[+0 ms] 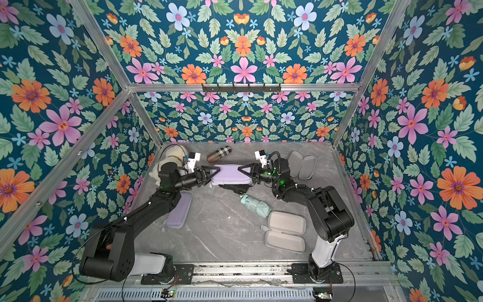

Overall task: Put umbrellas into zippered umbrella sleeves
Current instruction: Adjust the umbrella sleeve.

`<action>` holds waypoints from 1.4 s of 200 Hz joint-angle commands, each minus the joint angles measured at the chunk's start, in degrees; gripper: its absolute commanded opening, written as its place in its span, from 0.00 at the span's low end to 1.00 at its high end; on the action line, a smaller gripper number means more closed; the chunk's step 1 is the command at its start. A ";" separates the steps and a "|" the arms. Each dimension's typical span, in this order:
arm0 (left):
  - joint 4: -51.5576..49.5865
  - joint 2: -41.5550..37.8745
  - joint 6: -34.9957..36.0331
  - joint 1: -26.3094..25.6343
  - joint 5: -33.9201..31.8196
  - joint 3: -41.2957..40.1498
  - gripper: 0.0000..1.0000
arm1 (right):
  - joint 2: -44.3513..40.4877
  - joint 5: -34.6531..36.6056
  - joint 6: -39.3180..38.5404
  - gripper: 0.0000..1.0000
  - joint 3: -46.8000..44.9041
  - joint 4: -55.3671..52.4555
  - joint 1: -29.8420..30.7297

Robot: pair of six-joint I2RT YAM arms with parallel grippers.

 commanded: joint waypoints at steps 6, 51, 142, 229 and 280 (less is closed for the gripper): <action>18.29 -2.51 -12.62 -0.08 -17.43 -8.95 0.92 | 1.77 15.23 4.38 0.25 2.21 10.99 1.78; 24.25 -1.00 -15.92 -6.74 -28.84 -12.55 0.94 | 1.68 30.70 1.77 0.24 3.27 7.45 8.09; 31.34 10.36 -17.81 -10.66 -30.46 -4.81 0.68 | 0.57 40.91 -0.24 0.31 1.41 3.71 18.37; 17.18 10.04 -4.08 -5.40 -21.81 4.12 0.21 | -12.46 33.50 -18.98 0.56 -11.81 -18.05 10.34; 0.89 2.28 15.56 -7.75 -26.49 8.37 0.21 | -18.80 56.30 -55.32 0.38 -8.25 -37.35 21.54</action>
